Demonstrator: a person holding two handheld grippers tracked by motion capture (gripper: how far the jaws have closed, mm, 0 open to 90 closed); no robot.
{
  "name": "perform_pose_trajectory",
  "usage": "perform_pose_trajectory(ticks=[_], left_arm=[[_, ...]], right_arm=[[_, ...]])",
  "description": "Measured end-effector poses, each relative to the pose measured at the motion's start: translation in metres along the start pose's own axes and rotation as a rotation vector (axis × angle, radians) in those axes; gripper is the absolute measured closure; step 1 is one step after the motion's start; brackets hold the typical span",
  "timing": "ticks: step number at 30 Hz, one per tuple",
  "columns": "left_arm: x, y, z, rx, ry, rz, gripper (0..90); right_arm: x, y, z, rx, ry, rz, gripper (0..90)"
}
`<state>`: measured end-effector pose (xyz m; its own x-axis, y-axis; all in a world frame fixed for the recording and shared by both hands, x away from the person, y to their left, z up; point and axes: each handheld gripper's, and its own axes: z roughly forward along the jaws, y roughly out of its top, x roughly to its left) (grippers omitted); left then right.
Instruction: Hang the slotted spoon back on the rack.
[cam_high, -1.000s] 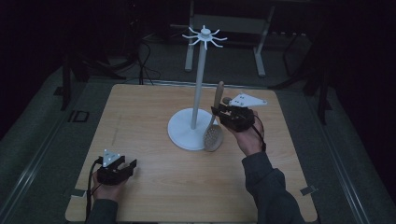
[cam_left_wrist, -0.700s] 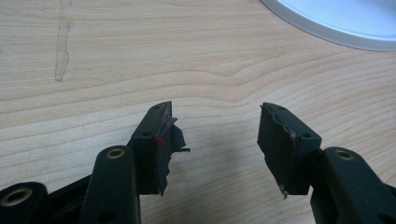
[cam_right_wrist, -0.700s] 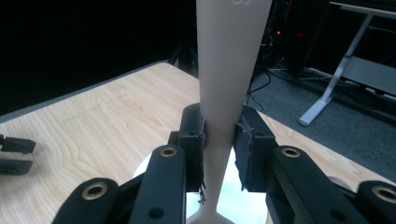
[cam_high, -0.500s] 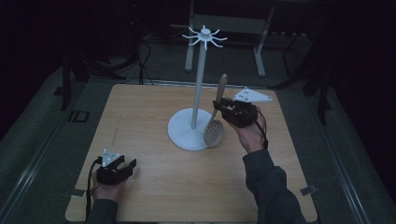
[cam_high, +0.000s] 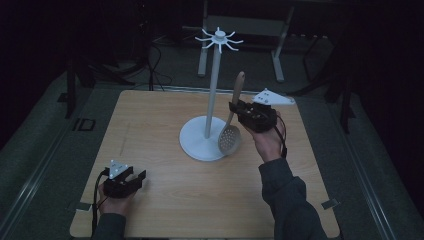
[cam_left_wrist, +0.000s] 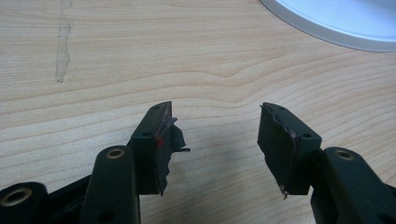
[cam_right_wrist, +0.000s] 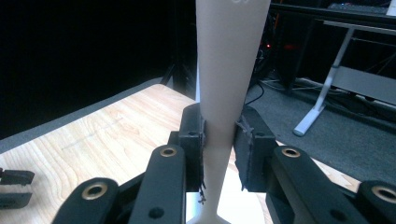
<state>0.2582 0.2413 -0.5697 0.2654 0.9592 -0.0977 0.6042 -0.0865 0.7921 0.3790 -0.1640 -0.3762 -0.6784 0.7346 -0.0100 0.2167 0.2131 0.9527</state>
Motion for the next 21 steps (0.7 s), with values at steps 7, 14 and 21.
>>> perform_pose_trajectory(ticks=[7, 14, 21], left_arm=[[0.0, 0.0, 0.0, 0.0, -0.001, 0.0, 45.7], [0.001, 0.0, -0.001, -0.003, 0.001, -0.001, 45.7], [0.001, 0.0, -0.001, -0.004, 0.001, -0.002, 45.7]], right_arm=[[-0.001, 0.007, 0.0, -0.009, -0.014, 0.016, 74.2], [0.001, 0.016, 0.0, -0.024, -0.012, 0.018, 74.2], [0.001, 0.022, 0.001, -0.021, -0.018, 0.008, 74.2]])
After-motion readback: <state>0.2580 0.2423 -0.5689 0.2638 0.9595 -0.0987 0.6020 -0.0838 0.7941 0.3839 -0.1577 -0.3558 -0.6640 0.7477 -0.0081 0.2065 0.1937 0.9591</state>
